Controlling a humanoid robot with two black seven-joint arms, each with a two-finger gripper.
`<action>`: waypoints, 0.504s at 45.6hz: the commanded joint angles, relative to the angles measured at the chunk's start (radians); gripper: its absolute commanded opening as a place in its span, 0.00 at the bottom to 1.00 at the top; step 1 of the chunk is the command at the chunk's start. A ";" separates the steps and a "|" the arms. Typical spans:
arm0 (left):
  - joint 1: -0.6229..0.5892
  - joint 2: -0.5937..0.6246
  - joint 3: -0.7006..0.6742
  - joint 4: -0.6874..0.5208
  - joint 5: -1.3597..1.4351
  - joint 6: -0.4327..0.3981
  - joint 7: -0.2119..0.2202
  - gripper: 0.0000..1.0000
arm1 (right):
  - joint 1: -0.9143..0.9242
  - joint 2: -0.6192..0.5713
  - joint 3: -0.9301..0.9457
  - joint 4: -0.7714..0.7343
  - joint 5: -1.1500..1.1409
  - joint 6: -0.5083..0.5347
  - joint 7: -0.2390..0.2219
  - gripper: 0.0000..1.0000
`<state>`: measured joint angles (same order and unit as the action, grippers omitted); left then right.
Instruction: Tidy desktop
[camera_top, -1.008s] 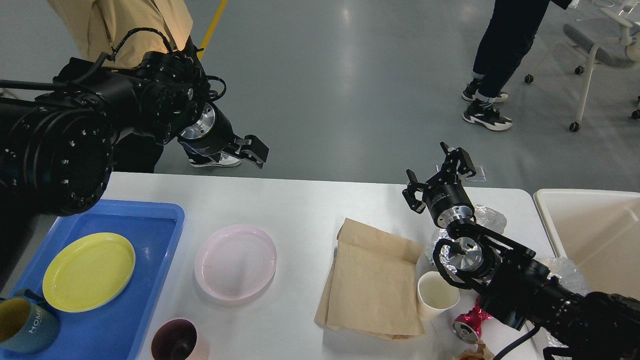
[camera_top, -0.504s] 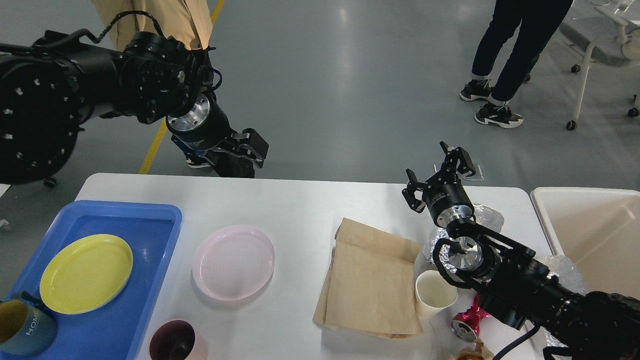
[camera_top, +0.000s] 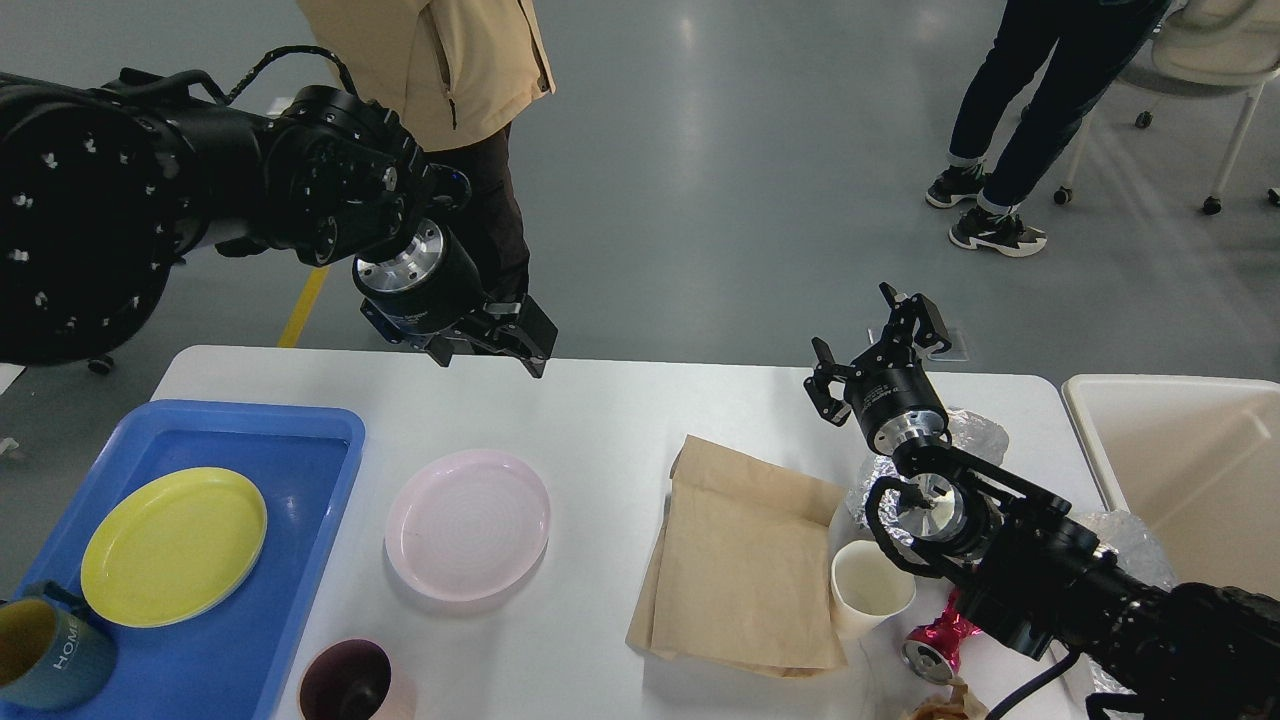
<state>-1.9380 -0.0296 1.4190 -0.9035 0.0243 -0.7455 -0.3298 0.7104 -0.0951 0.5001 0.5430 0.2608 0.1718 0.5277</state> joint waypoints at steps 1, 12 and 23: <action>-0.001 -0.023 -0.006 0.000 0.000 0.000 0.000 1.00 | 0.000 0.000 0.000 0.000 0.000 0.000 0.000 1.00; 0.007 -0.026 -0.006 -0.002 0.000 0.000 0.000 1.00 | 0.000 0.000 0.000 -0.002 0.000 0.000 0.000 1.00; 0.011 -0.027 -0.006 -0.002 0.000 0.000 0.000 1.00 | 0.000 0.000 0.000 -0.002 0.000 0.000 0.000 1.00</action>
<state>-1.9290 -0.0552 1.4128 -0.9051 0.0243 -0.7455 -0.3298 0.7098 -0.0951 0.5001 0.5415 0.2608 0.1720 0.5277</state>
